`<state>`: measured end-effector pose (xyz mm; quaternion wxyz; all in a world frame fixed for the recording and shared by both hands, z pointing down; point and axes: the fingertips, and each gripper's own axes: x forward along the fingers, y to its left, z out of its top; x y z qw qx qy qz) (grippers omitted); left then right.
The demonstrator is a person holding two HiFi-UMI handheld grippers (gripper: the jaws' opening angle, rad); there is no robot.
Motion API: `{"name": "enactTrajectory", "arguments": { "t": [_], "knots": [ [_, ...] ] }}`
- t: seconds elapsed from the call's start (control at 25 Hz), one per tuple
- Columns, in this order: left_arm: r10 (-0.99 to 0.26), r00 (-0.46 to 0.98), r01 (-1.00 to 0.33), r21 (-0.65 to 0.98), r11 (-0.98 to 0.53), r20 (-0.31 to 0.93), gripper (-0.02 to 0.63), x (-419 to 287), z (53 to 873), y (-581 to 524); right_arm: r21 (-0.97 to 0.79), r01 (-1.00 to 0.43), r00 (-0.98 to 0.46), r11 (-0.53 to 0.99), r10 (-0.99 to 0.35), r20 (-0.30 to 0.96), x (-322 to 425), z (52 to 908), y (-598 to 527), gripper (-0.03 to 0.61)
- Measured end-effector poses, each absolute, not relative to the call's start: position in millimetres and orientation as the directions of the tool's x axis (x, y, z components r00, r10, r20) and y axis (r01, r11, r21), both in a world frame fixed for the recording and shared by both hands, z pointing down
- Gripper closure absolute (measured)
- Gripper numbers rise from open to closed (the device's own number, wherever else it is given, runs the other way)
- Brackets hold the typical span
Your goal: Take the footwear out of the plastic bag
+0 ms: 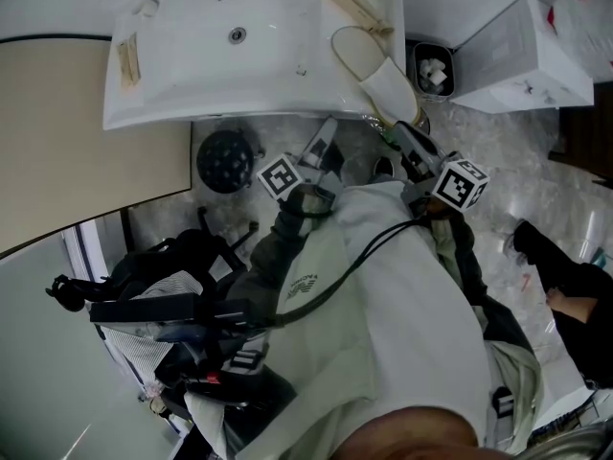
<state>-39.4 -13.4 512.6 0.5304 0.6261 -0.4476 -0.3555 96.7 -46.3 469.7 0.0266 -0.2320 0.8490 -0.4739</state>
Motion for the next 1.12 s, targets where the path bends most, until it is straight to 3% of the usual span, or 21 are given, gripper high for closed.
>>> {"name": "enactTrajectory", "arguments": {
  "t": [0.4,1.12],
  "knots": [
    [-0.930,0.366,-0.191,0.981,-0.029,0.044,0.607,-23.6,517.6,-12.0,-0.813,-0.404,-0.875,0.420,-0.435,0.210,111.9,478.0,-47.5,0.568],
    [-0.963,0.267,-0.150,0.988,-0.021,0.020,0.607,-43.2,514.6,3.9,-0.795,-0.375,-0.908,0.477,-0.362,0.211,86.9,476.8,-41.7,0.571]
  ]
}}
